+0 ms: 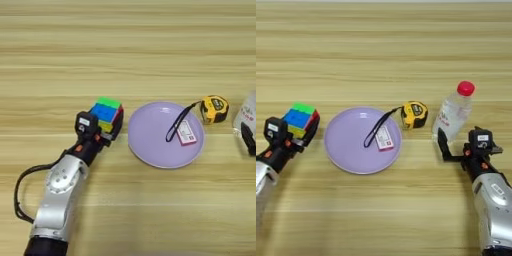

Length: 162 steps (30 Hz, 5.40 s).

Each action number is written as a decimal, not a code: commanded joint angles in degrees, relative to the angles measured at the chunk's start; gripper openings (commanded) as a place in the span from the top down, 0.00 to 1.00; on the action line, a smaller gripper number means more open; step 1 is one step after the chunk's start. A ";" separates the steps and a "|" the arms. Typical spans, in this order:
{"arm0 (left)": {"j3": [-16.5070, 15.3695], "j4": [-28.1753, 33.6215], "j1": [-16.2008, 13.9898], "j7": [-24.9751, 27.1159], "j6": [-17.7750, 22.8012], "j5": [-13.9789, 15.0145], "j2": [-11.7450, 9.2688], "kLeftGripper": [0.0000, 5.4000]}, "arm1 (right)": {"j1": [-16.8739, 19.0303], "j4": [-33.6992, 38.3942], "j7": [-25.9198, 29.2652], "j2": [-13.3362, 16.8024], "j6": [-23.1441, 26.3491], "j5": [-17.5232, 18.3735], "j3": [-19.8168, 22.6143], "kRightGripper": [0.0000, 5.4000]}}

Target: Move the objects on the table

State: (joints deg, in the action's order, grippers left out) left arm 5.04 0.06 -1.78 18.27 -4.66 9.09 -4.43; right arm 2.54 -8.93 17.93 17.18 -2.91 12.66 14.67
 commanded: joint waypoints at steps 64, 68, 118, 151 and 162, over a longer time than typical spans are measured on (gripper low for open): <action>8.99 -18.94 12.99 0.24 0.58 -6.86 6.04 0.34 | 0.71 3.09 -1.46 -1.60 1.83 0.34 0.03 0.00; 8.78 -18.80 12.97 0.39 0.58 -7.07 6.29 0.25 | 0.67 3.01 -1.51 -1.59 1.80 0.35 0.09 0.00; 2.92 -12.19 11.86 -1.38 -2.34 -2.04 7.36 0.01 | 2.45 6.55 -1.06 -1.07 3.51 0.77 0.17 0.00; -10.87 -19.68 15.71 -15.52 -7.33 -4.84 2.60 0.01 | 11.34 21.53 4.19 2.74 11.86 0.06 -3.25 0.00; -11.00 -19.78 15.89 -15.36 -7.11 -4.65 2.66 0.01 | 15.32 30.96 7.40 5.07 17.75 1.68 -5.27 0.00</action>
State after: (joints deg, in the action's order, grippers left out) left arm -5.92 -19.21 13.09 3.03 -11.74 4.41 -1.61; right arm 17.24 19.89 24.46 20.78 13.15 13.60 9.51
